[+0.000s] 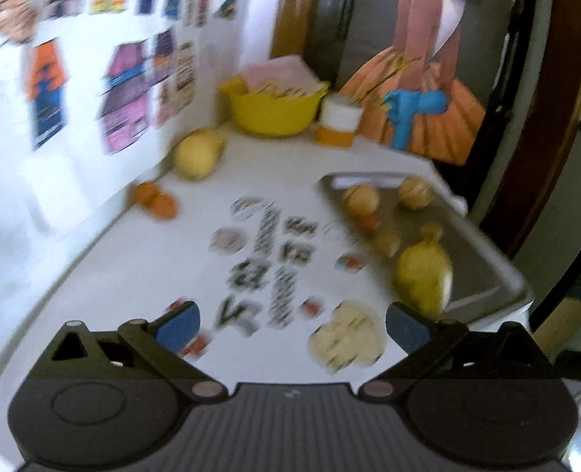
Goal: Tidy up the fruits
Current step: 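Lift both open tools away from the tray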
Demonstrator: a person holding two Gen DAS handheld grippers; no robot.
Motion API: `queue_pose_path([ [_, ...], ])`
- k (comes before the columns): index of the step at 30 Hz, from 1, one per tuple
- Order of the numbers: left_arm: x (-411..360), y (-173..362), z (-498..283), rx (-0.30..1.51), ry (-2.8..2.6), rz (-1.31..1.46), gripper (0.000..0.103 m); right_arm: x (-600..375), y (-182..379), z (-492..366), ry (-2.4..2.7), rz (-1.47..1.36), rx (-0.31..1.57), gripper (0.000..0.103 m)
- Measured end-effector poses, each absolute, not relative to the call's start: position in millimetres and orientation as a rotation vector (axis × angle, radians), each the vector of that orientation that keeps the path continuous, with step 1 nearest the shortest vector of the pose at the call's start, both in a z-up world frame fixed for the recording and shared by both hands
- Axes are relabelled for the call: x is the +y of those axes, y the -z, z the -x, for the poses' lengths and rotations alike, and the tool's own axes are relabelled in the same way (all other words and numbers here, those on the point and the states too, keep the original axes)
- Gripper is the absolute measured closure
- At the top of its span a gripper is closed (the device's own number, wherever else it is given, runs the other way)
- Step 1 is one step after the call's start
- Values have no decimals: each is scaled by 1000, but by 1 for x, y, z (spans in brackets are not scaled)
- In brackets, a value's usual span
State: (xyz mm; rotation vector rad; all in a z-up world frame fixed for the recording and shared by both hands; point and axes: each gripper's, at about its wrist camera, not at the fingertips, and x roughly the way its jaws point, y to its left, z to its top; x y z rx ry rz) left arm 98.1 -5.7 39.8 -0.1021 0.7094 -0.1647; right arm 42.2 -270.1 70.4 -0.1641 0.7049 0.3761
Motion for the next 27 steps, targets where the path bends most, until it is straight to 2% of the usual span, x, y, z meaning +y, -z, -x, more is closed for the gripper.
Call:
queue_pose_path([
  [8, 39, -36, -75, 770, 78, 89, 1, -202, -58, -33, -558, 225, 789, 1],
  [18, 80, -39, -81, 763, -34, 124, 1, -138, -90, -88, -747, 306, 704, 1],
  [27, 72, -34, -109, 682, -66, 128, 1, -111, -118, -167, -811, 428, 578, 1],
])
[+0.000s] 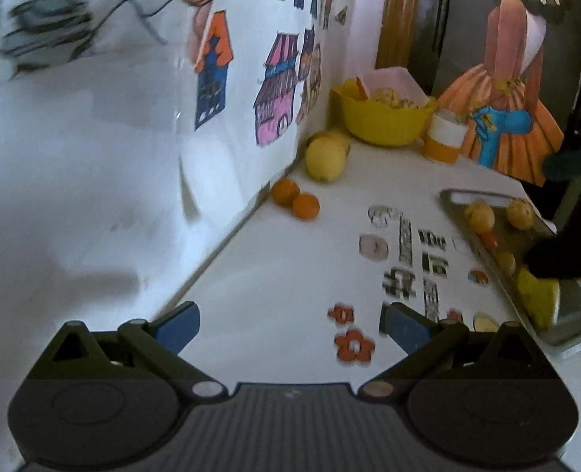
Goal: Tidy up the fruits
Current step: 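Lift both open tools away from the tray, then grasp an orange tangerine with the right tool while the left tool grasps the other tangerine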
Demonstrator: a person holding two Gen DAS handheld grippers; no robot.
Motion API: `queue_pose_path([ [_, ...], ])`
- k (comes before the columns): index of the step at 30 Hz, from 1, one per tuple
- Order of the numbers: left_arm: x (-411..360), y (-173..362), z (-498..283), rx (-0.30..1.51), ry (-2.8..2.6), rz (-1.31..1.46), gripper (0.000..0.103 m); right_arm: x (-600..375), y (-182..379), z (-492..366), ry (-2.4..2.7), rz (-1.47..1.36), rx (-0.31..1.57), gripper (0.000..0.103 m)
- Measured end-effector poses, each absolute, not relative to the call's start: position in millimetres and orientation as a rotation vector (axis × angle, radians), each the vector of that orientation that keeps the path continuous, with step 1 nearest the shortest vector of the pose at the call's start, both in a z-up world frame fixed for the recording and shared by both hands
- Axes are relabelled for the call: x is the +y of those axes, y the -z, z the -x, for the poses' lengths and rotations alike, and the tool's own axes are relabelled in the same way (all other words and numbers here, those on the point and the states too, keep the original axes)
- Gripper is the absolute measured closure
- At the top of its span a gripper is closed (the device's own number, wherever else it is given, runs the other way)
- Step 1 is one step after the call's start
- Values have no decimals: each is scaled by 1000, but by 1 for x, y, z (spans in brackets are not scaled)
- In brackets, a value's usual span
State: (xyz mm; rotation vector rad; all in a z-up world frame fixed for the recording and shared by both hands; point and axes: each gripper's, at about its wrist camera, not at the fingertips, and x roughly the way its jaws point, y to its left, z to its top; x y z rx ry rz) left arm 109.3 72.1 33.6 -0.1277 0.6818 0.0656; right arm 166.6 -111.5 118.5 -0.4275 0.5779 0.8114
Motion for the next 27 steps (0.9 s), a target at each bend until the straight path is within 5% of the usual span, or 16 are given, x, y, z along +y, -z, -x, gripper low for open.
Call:
queue_pose_path([
  [11, 59, -32, -168, 664, -180, 95, 1, -54, -86, -296, -972, 358, 662, 1],
  [20, 55, -20, -217, 665, -203, 72, 7, -19, -34, -355, -997, 278, 770, 26],
  [27, 54, -7, -241, 695, -196, 82, 24, -6, -14, -373, -1020, 267, 802, 45],
])
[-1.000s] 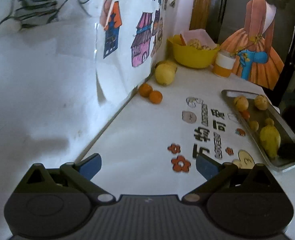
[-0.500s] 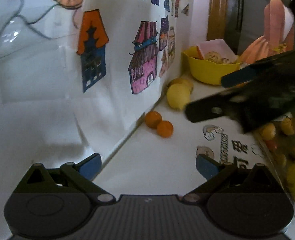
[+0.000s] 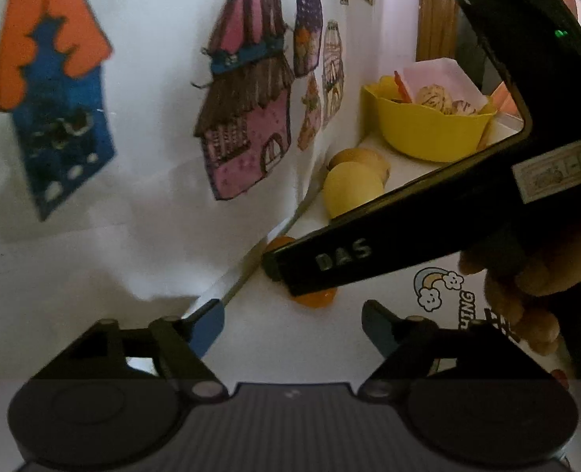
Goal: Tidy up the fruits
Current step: 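Grasp an orange tangerine with the right tool while the left tool grasps the other tangerine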
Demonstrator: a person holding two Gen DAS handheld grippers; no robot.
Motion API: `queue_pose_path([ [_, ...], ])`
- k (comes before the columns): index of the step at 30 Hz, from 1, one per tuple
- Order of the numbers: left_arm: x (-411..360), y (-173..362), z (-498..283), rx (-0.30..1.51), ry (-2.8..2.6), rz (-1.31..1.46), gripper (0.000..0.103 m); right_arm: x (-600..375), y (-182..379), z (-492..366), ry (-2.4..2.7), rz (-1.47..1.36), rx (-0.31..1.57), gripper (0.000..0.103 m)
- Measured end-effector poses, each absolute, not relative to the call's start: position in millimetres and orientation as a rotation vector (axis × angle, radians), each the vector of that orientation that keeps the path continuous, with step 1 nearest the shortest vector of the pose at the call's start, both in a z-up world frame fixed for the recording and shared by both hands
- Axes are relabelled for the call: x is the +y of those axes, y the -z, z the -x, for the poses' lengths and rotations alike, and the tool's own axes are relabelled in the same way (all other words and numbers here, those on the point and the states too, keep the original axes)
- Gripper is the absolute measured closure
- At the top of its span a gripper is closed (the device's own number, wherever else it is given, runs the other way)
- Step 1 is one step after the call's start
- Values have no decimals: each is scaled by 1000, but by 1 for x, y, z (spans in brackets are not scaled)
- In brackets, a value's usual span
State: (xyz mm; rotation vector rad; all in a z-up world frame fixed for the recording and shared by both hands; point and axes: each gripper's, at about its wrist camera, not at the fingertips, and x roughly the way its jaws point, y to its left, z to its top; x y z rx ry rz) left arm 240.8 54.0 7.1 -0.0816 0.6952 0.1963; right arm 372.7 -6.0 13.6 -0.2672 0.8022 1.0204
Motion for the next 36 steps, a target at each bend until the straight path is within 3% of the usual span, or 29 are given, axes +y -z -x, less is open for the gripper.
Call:
queue_pose_path([
  [3, 54, -2, -248, 705, -197, 86, 30, -2, -6, -378, -1018, 284, 813, 54],
  [7, 57, 4, -258, 732, -189, 108, 45, 2, -1, -382, -1027, 290, 826, 60],
  [9, 58, 6, -260, 726, -189, 118, 49, 4, -1, -381, -1038, 295, 828, 69],
  [14, 59, 6, -266, 722, -167, 130, 63, 9, 2, -380, -1037, 291, 829, 70],
  [16, 57, 6, -268, 725, -142, 134, 75, 8, 2, -379, -1033, 280, 829, 70],
  [36, 47, -25, -221, 670, -86, 154, 77, -93, -57, -347, -931, 134, 743, 70],
])
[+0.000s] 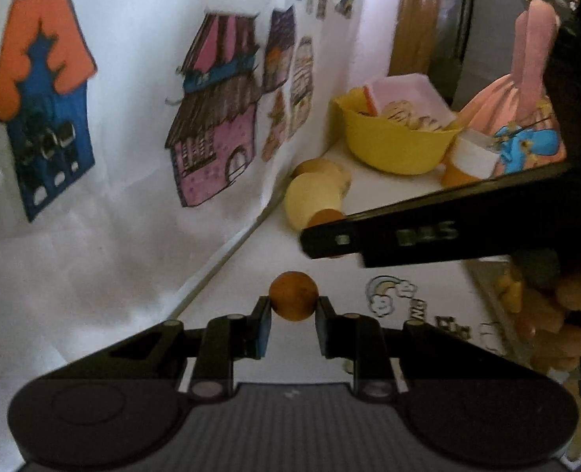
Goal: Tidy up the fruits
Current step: 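Grasp an orange tangerine with the right tool while the left tool grasps the other tangerine, then carry both tangerines onto the metal tray and open both tools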
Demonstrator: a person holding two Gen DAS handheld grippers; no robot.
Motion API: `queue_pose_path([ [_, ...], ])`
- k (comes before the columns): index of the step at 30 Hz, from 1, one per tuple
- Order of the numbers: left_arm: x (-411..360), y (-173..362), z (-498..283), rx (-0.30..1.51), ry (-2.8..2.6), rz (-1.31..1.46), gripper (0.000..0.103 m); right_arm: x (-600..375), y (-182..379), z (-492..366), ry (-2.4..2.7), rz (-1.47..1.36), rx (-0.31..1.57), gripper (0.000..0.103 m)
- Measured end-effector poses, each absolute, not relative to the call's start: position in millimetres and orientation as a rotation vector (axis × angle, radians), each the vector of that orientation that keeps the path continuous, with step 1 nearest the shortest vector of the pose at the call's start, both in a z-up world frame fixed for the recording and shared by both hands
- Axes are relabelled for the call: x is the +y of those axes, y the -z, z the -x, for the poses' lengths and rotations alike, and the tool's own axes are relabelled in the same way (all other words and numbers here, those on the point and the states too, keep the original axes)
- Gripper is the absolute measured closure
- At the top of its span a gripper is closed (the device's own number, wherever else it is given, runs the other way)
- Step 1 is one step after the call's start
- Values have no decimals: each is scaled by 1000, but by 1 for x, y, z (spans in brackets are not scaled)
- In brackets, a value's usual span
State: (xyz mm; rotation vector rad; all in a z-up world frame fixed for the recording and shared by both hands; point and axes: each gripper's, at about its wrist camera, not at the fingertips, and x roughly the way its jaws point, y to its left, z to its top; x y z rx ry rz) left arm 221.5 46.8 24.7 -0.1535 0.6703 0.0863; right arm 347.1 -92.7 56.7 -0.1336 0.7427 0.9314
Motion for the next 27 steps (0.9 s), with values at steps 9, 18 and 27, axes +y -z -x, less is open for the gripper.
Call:
queue_pose_path([
  [9, 2, -53, -187, 621, 14, 144, 77, -178, -90, -280, -817, 112, 678, 70],
  [18, -67, -64, -168, 596, 144, 151, 77, -266, -95, -226, -679, 101, 669, 70],
  [27, -137, -58, -154, 615, 263, 108, 77, -335, -79, -192, -569, 74, 667, 70],
])
